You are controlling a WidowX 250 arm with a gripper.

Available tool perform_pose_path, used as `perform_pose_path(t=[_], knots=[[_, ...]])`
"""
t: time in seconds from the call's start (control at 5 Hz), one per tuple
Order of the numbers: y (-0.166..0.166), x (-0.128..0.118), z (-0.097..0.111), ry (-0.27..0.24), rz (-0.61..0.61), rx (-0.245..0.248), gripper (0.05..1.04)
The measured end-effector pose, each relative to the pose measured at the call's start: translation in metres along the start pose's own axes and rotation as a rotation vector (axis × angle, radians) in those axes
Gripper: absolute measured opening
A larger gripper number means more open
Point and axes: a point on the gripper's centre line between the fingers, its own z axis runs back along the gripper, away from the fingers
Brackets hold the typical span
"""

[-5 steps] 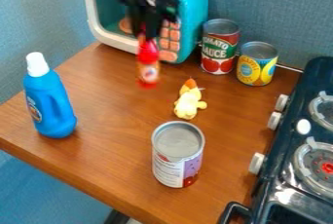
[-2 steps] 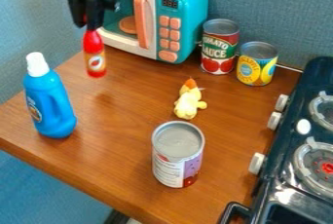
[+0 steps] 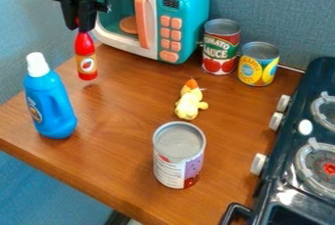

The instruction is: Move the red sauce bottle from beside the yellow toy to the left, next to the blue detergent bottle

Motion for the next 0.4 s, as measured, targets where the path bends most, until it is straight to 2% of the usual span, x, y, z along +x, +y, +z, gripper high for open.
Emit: perform_pose_path(t=[0.4], knots=[[0.0010,-0.0002,-0.0056,0.018,-0.007,0.005,0.334]])
